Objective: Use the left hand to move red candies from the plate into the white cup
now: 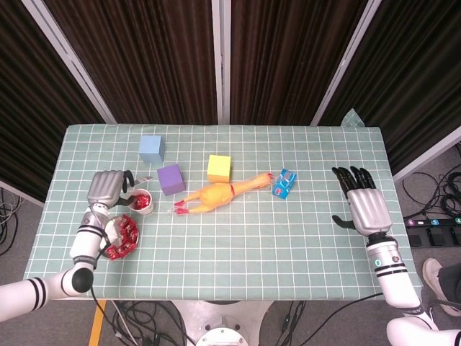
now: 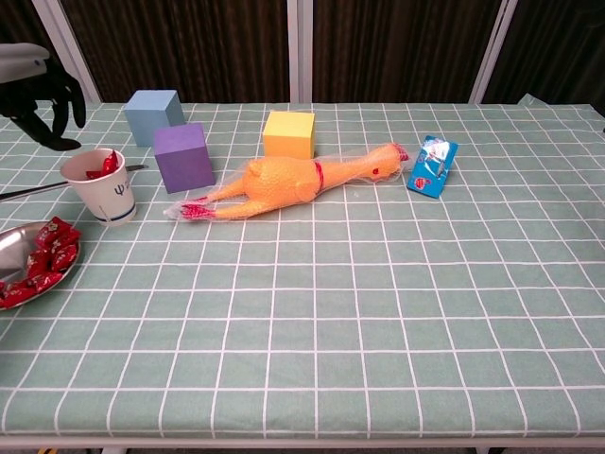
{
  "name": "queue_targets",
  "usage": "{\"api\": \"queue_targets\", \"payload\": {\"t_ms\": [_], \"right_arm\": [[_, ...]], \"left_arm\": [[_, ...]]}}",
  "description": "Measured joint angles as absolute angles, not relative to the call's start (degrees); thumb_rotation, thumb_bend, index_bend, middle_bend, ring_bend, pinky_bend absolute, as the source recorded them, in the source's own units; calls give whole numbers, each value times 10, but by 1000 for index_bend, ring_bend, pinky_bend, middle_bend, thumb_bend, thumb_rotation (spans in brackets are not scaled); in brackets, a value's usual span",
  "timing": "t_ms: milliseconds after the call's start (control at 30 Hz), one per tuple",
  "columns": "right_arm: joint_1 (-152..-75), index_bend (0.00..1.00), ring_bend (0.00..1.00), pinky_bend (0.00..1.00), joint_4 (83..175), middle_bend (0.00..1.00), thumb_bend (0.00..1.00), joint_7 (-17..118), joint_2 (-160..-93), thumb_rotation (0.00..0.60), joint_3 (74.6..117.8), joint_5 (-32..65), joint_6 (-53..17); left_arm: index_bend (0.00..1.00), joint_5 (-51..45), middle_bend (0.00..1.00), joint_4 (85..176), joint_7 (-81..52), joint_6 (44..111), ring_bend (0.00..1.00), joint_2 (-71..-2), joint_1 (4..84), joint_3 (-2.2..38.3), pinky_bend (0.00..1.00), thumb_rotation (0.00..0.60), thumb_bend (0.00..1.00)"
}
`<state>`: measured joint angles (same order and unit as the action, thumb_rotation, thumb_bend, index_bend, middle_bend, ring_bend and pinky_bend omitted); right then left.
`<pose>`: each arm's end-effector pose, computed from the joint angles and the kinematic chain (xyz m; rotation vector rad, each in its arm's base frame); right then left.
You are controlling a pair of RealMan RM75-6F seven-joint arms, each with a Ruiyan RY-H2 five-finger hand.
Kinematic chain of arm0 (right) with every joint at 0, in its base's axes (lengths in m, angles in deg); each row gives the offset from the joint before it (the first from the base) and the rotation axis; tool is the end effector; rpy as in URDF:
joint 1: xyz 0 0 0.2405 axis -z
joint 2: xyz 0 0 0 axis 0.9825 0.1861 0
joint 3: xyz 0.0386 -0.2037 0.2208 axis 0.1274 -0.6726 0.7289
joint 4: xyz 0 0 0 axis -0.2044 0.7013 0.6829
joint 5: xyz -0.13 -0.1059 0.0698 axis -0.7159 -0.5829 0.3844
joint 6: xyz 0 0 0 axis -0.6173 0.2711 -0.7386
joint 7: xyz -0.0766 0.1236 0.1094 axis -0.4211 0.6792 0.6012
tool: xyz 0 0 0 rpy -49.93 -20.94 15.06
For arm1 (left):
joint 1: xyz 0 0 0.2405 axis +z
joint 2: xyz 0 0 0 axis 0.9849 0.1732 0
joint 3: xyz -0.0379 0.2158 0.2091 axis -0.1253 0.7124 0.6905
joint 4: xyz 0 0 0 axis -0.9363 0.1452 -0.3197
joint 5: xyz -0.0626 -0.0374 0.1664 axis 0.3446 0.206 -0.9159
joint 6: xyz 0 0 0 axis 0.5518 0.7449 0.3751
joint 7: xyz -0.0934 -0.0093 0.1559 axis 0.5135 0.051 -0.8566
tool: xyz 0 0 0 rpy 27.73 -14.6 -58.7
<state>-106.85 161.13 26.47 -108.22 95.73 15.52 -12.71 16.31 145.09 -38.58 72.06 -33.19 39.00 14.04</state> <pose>-0.2403 -0.3444 0.1633 1.5619 -0.9009 0.8585 -0.2504 0.4276 0.0807 -1.5106 -1.0963 -0.7281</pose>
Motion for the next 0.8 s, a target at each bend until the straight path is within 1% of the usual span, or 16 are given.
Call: {"api": "queue_targets", "payload": {"t_ms": [167, 233, 300, 400, 500, 800], "right_arm": [[-1068, 31, 0, 0, 1611, 87, 101, 266, -1082, 600, 957, 153, -128], [-1069, 31, 0, 0, 1610, 87, 101, 267, -1082, 600, 956, 152, -130], [-1069, 31, 0, 0, 1609, 87, 101, 268, -1083, 600, 955, 151, -131], [-1068, 31, 0, 0, 1608, 87, 101, 270, -1084, 600, 953, 149, -133], [-1066, 31, 0, 0, 1608, 87, 101, 271, -1083, 600, 952, 148, -133], [-1064, 31, 0, 0, 1603, 87, 101, 279, -1081, 600, 952, 147, -136]], "left_arm": [[541, 149, 677, 1504, -375, 758, 996, -302, 413, 141, 1000, 600, 253], [542, 140, 677, 1534, -370, 775, 996, -286, 433, 150, 1000, 600, 250], [542, 133, 677, 1556, -361, 783, 996, -273, 457, 167, 1000, 600, 246], [539, 127, 677, 1575, -342, 781, 996, -263, 484, 196, 1000, 600, 234], [539, 119, 677, 1591, -322, 770, 996, -257, 501, 215, 1000, 600, 222], [524, 116, 678, 1652, -300, 737, 996, -228, 516, 236, 1000, 600, 204]]}}
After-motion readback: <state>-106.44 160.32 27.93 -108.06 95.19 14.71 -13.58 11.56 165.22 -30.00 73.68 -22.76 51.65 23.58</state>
